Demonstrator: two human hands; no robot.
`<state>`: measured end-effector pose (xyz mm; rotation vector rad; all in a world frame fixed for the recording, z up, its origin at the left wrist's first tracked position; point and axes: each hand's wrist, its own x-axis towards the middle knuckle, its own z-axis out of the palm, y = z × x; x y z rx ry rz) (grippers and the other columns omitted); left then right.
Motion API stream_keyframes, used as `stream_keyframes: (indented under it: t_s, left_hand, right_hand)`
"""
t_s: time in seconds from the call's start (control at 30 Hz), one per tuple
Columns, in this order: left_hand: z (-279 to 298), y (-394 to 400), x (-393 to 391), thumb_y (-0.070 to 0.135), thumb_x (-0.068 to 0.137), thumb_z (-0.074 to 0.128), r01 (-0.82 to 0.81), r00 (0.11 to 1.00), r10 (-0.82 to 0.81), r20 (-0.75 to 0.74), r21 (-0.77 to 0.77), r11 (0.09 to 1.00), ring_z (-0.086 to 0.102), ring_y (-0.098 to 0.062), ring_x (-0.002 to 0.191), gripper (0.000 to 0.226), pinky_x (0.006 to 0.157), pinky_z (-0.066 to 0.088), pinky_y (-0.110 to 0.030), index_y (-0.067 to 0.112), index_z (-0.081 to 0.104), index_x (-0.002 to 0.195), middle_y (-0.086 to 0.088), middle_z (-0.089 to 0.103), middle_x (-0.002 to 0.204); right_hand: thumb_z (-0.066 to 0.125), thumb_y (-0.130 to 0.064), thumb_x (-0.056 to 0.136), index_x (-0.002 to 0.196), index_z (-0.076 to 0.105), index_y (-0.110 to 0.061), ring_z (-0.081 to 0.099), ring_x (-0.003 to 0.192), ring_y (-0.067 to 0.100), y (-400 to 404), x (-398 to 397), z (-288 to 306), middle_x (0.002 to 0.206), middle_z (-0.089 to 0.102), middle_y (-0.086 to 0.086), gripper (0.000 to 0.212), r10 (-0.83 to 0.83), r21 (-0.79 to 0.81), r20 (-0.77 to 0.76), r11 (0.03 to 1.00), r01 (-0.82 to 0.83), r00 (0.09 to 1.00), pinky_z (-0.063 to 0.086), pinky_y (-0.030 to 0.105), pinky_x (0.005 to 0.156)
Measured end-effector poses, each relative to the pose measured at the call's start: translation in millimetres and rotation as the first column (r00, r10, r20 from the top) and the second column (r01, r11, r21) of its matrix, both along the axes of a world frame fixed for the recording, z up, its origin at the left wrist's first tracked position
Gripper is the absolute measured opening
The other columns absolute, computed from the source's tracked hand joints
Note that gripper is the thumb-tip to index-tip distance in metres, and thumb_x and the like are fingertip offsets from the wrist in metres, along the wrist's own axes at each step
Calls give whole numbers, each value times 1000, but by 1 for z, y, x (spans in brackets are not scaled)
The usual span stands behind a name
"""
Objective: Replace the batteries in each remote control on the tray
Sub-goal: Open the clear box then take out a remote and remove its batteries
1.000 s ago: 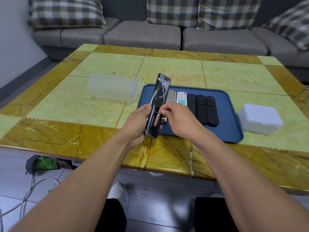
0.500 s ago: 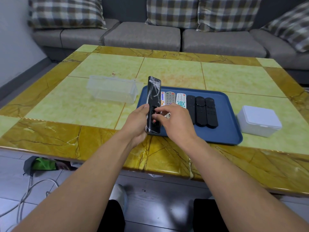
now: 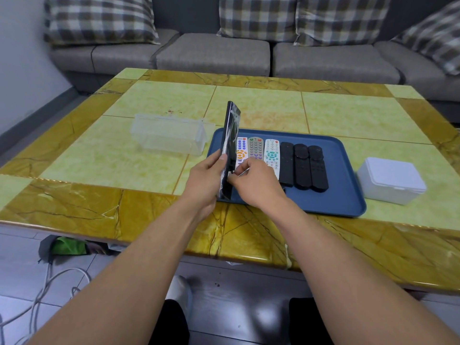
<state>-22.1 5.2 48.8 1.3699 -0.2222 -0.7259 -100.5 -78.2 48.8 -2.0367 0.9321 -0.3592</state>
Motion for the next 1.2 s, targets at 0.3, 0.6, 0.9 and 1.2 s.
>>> stream_keyframes:
  t_s: [0.3,0.6,0.9,1.2]
  left_hand:
    - [-4,10,16,31,108,40,-113,987,86,136,203,973,74,-33,73,35,74,63,-50,4,63,106,-21,73,88]
    - [-8,8,19,14,98,62,22,997,-40,60,290,957,72,-40,79,23,82,59,-58,-2,63,114,-30,71,104]
    - [-7,12,25,-3,94,57,-40,946,-110,304,448,893,66,-22,94,52,73,59,-34,10,46,143,-6,65,117]
    - [-9,27,39,1,89,64,-86,925,-77,371,402,912,71,-18,91,49,79,61,-35,17,55,135,-2,71,111]
  right_hand:
    - [44,-17,103,113,65,-21,46,57,2,-13,0,0,86,64,-1,23,-47,312,97,950,15,994,31,20,53]
    - [44,-20,104,100,62,-21,36,51,12,-15,3,2,74,51,2,18,-157,500,184,865,45,970,26,23,40]
    - [48,-20,103,106,66,-18,45,57,14,-16,4,1,79,60,2,18,-75,422,142,906,8,987,31,21,43]
    - [51,-37,101,86,62,-21,52,72,16,1,35,-3,73,56,-6,23,-98,374,180,927,24,979,38,31,63]
